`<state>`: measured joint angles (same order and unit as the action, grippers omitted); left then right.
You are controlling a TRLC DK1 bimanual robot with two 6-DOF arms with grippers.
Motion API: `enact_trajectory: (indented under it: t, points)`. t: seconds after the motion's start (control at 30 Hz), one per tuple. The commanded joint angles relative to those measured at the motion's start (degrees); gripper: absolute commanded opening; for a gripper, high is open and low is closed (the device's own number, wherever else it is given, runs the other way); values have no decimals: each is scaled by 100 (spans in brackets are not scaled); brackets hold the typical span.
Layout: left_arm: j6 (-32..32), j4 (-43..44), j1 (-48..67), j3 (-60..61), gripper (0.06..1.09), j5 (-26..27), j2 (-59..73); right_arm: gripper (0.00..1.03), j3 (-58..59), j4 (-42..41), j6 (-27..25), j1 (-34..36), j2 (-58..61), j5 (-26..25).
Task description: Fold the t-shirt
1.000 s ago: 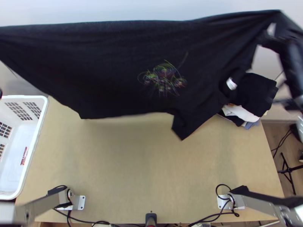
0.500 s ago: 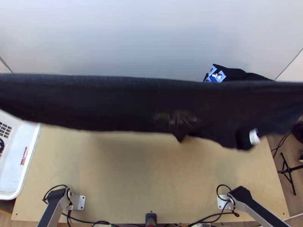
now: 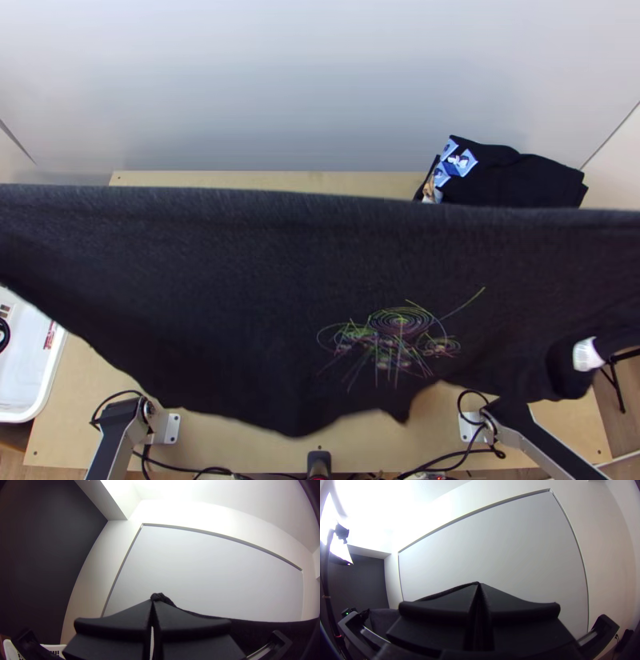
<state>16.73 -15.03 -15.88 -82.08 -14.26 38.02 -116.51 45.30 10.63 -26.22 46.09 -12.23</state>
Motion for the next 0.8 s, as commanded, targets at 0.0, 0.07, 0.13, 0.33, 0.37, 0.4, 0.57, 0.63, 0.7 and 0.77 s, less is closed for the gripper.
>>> enact_trajectory:
  t: [0.0, 0.07, 0.13, 0.33, 0.37, 0.4, 0.57, 0.63, 0.7, 0.77]
  points:
    - [93, -18, -3, 78, 9, -6, 30, 3, -935, -56, 35, -331, 726, -8]
    - [93, 0, -3, 96, 9, -6, 48, 3, -1172, -170, 35, -463, 893, 1]
    - [93, 52, -3, 96, 9, -6, 74, 3, -1199, -302, 27, -472, 937, 1]
    - [93, 158, -12, 70, 9, -6, 83, 3, -1208, -302, 18, -410, 849, 1]
    - [93, 176, -12, 43, 9, -15, 83, 3, -1216, -337, 0, -402, 797, 1]
    - [93, 176, -12, 17, 9, -15, 83, 3, -1234, -346, 0, -393, 762, 1]
    - [93, 132, -3, -1, 9, -6, -5, 3, -1216, -223, -9, -349, 498, 1]
    - [93, 105, 6, -1, 9, -6, -58, 3, -1216, -135, 0, -296, 366, 10]
    - [85, 61, 15, 17, 9, -6, -128, 3, -1216, -39, 0, -243, 243, 28]
    - [93, 0, 15, 35, 9, -6, -207, 3, -1225, 14, 9, -182, 138, 72]
